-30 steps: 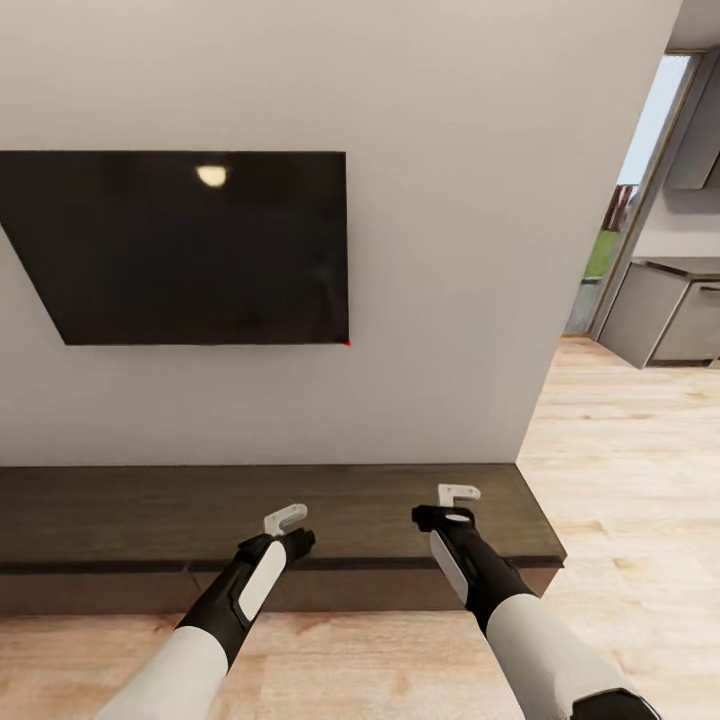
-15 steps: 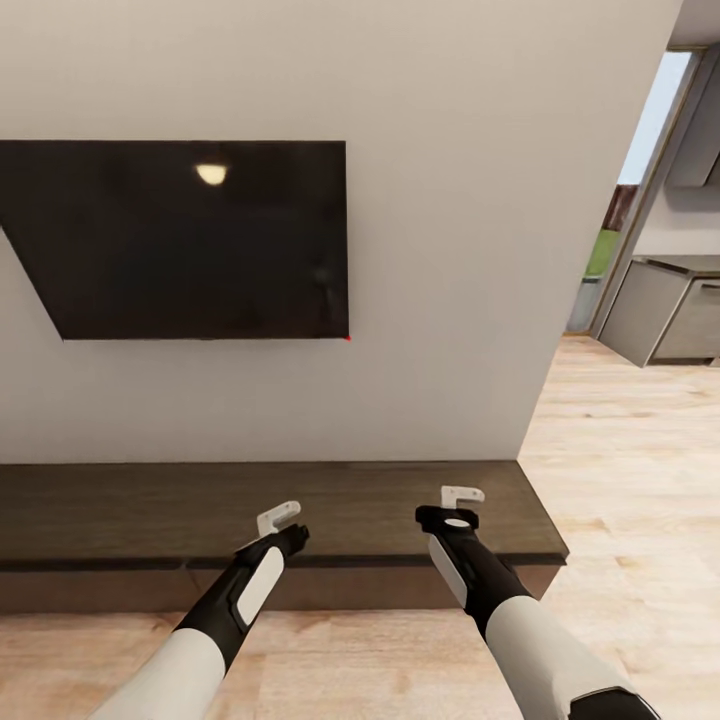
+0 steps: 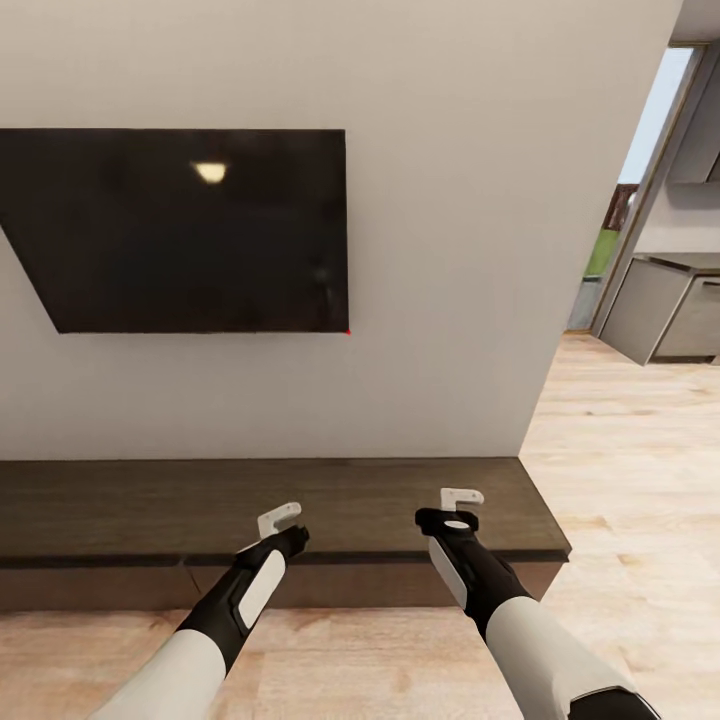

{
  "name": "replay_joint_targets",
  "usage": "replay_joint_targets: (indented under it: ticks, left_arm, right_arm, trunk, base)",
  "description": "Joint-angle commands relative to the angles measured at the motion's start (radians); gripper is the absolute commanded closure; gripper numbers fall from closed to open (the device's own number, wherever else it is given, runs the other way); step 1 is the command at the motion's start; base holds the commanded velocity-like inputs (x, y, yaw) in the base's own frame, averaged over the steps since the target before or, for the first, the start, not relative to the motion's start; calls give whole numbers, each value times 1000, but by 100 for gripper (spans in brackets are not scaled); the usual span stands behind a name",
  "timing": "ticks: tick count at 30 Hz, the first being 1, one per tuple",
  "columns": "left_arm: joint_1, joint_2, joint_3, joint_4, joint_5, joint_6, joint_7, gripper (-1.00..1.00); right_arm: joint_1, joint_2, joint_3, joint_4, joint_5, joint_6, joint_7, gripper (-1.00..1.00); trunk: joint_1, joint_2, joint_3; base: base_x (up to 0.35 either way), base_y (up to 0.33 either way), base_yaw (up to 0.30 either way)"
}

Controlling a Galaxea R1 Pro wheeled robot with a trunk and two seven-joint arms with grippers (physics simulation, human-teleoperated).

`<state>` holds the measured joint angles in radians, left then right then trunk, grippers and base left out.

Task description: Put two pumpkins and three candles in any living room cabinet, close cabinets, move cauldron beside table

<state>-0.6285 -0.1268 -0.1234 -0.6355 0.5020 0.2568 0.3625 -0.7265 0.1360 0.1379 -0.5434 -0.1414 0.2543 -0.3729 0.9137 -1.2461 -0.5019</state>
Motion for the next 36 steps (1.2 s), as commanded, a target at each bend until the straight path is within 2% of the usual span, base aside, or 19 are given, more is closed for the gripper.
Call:
replay_joint_targets:
  ticks: [1,32,36]
  left_arm:
    - [0,1,-5,3,8,3,9,-100]
    - [0,-4,-8,47,8,2,9,-100]
    - [0,-3,-8,48,8,2,9,-100]
  right_arm:
    - [-1,-1,8,-1,-10,5,-9,-100]
    - [-1,-1,7,15,-11,6,-9,-100]
    - [-1,-1,7,16,-11,3,-8,-100]
  trunk:
    - [4,-8,-4]
    - [123,-225,-101]
    - [123,-225,-101]
  base:
    - [0,0,0]
    - [0,0,0]
    - [0,0,0]
